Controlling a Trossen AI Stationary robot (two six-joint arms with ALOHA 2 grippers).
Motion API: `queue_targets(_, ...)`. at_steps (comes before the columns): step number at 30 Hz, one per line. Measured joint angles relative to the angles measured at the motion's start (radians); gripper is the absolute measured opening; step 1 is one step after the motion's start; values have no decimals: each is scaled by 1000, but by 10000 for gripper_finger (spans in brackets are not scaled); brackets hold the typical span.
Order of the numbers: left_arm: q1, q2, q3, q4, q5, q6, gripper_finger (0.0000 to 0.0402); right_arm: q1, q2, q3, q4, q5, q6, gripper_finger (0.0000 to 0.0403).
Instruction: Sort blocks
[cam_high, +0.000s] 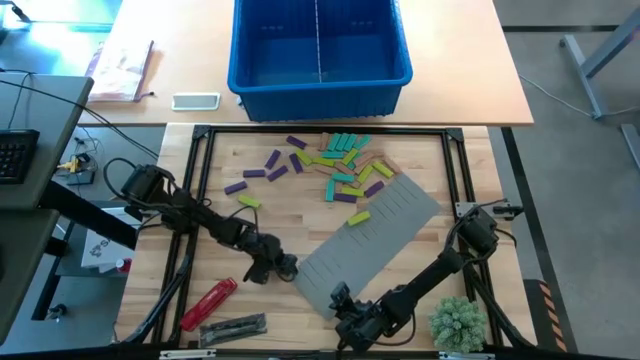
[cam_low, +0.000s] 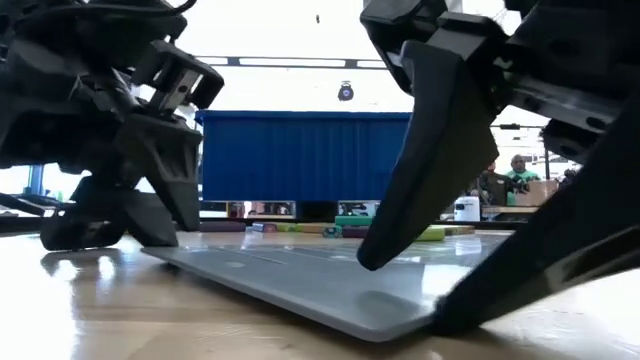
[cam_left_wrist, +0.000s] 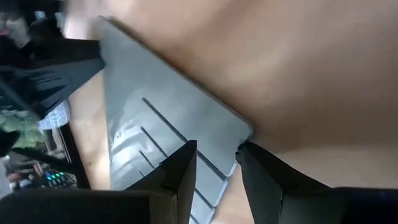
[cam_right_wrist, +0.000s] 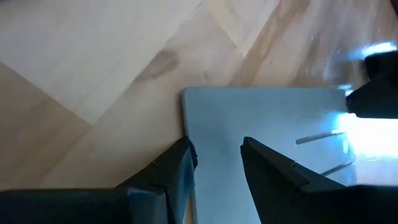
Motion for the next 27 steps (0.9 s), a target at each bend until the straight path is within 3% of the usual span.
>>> queue_targets(9, 10, 4, 1, 47, 74, -305, 95, 0, -1, 0, 1, -39, 13, 133)
queue_targets(15, 10, 8, 2, 57, 78, -398, 95, 0, -1, 0, 1, -40, 13, 133)
queue_targets(22, -13, 4, 10, -26, 75, -52, 94, 0, -1, 0, 2, -41, 10, 133)
queue_targets(27, -15, 4, 7, 14, 36, -3, 94, 0, -1, 0, 2, -39, 17, 133)
